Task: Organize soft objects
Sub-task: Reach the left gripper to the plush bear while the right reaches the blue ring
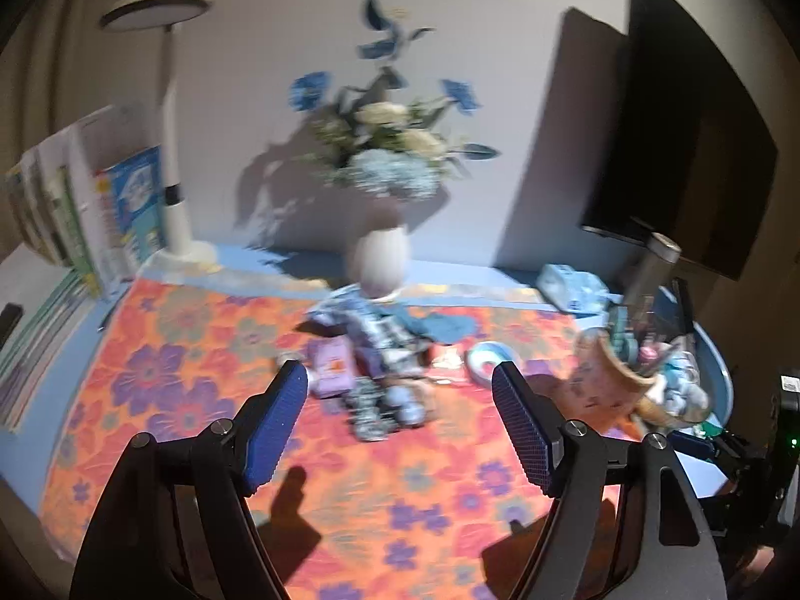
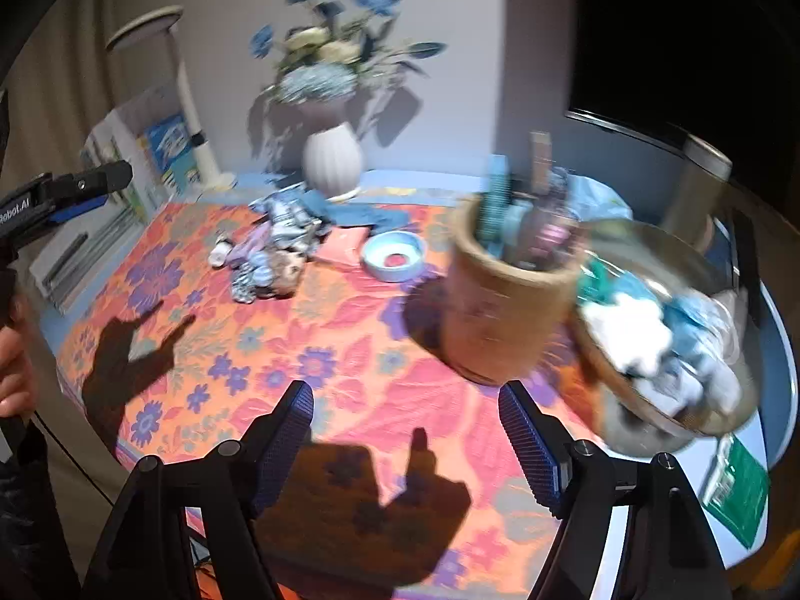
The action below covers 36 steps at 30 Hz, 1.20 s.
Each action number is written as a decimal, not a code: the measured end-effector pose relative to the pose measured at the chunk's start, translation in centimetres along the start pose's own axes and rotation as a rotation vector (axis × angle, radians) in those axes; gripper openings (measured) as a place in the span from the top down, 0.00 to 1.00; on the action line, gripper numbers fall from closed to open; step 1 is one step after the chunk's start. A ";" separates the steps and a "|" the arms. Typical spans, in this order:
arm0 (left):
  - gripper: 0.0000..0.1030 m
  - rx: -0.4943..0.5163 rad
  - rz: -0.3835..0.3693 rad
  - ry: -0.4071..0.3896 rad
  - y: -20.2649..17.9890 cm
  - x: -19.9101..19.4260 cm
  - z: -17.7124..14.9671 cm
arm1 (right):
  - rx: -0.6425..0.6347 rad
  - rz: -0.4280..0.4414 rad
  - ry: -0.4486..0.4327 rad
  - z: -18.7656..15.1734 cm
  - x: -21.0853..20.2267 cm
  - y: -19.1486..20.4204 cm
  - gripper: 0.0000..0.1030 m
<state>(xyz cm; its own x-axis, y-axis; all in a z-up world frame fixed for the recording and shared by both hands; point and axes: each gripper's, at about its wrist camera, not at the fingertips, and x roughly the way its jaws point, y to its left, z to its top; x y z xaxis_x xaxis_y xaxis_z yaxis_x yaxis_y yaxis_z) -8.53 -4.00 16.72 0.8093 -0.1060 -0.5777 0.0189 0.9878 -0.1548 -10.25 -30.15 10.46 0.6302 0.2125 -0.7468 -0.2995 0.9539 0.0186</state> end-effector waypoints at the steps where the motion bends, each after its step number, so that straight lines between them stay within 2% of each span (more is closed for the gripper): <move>1: 0.27 -0.004 0.007 0.002 0.7 0.1 -0.1 | -0.012 0.001 0.006 0.2 0.5 0.8 0.27; 8: 0.27 -0.007 -0.004 0.047 3.3 1.9 -1.8 | -0.041 0.023 0.059 1.1 4.2 4.4 0.27; 14: 0.27 0.070 -0.100 0.138 1.8 6.1 -3.4 | 0.087 0.029 0.105 1.8 7.8 4.1 0.27; 18: 0.27 0.149 -0.082 0.157 -0.2 9.2 -4.0 | 0.175 -0.015 0.140 2.6 10.4 3.4 0.27; 24: 0.27 0.222 -0.062 0.163 -0.8 12.7 -4.4 | 0.296 -0.086 0.103 4.4 13.4 2.3 0.27; 28: 0.28 0.215 -0.104 0.156 -0.1 13.5 -4.3 | 0.356 -0.128 0.098 5.4 15.8 2.2 0.27; 31: 0.28 0.245 -0.125 0.151 -0.2 14.0 -4.5 | 0.361 -0.211 0.114 6.1 17.6 2.4 0.27; 36: 0.28 0.262 -0.150 0.156 -0.4 15.1 -4.8 | 0.353 -0.270 0.093 7.3 19.2 2.9 0.28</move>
<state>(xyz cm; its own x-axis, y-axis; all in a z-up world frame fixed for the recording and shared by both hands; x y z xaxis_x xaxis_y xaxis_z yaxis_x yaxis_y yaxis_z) 0.89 -6.53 4.22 0.6871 -0.2487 -0.6826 0.2977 0.9535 -0.0477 6.21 -21.81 0.97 0.5801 -0.0587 -0.8124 0.1400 0.9897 0.0285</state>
